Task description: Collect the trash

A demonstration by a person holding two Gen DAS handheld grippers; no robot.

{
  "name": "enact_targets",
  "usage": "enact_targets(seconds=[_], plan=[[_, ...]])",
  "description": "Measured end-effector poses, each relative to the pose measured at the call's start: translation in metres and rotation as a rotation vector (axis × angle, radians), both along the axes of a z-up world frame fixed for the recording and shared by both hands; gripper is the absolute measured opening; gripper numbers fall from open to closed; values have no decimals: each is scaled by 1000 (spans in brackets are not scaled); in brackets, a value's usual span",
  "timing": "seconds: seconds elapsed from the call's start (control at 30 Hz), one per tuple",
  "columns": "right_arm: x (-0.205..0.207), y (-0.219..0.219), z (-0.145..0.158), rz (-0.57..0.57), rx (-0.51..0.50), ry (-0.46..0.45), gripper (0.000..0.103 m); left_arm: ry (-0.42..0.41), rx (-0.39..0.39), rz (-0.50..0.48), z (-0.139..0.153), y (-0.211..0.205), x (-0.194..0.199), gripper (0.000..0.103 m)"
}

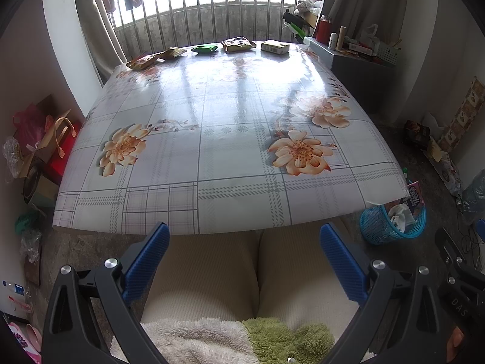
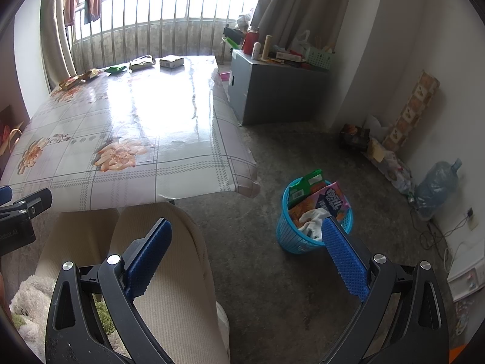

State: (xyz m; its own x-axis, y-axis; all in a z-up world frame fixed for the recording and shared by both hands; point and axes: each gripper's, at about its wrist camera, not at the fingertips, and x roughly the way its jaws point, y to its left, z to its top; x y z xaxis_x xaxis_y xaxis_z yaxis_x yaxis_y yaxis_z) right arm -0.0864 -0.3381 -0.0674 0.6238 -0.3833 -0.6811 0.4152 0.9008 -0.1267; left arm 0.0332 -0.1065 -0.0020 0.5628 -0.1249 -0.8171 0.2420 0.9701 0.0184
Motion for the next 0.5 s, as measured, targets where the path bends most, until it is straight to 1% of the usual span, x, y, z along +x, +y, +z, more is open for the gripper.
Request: enact_targets(seconds=[0.5], plan=[[0, 0, 0, 1, 0, 0, 95, 0, 1, 0, 0, 0, 1, 97]])
